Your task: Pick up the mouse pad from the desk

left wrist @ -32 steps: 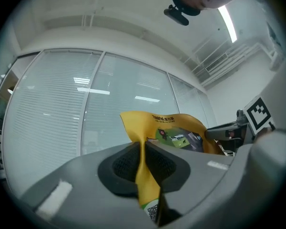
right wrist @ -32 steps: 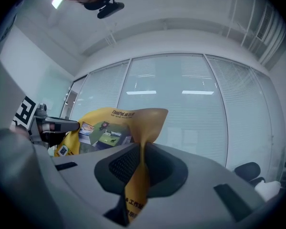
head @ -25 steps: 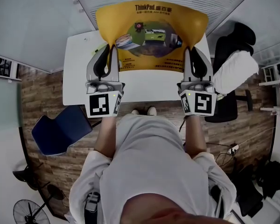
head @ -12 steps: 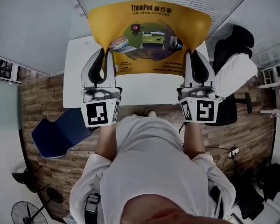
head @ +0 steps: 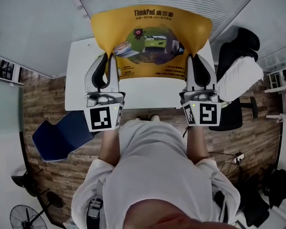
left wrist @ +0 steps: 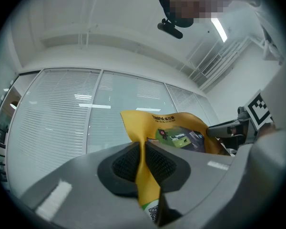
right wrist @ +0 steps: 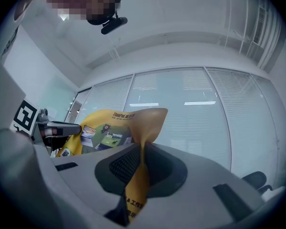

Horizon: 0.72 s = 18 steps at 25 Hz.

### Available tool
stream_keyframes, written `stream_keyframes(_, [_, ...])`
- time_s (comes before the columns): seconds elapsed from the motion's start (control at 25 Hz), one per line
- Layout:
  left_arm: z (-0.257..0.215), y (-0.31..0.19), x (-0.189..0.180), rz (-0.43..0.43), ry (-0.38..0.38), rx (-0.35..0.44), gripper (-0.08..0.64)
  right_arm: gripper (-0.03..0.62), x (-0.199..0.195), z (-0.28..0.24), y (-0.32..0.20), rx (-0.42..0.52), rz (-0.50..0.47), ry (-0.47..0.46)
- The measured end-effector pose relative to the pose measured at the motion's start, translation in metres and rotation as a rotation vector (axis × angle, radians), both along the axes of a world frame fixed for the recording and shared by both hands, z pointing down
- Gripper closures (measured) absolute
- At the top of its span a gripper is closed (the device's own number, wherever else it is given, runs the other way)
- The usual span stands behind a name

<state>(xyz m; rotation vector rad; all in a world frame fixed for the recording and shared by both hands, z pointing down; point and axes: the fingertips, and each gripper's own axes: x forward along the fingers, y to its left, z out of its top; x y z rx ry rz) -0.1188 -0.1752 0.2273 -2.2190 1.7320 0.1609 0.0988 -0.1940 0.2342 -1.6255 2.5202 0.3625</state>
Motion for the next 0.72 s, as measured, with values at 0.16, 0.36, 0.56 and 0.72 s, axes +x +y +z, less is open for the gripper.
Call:
stream_keyframes(0.16, [-0.0023,0.0021,0.0048,0.004,-0.005,-0.002,0.522,0.552,0.0046,0.0001,0.0013,-0.004,-0.007,-0.002])
stream_keyframes(0.36, [-0.0047,0.0033,0.0048,0.006,-0.013,-0.01,0.522,0.552,0.0044,-0.0006,0.001,-0.006,-0.019,-0.014])
stream_keyframes(0.56, [-0.0025,0.0039,0.0061,0.003,-0.018,-0.006,0.522,0.552,0.0062,0.0032,0.0032,0.001,-0.026,-0.012])
stream_keyframes(0.72, [0.0011,0.0067,0.0082,0.006,-0.02,-0.02,0.522,0.552,0.0068,0.0086,0.0073,-0.016,-0.031,-0.012])
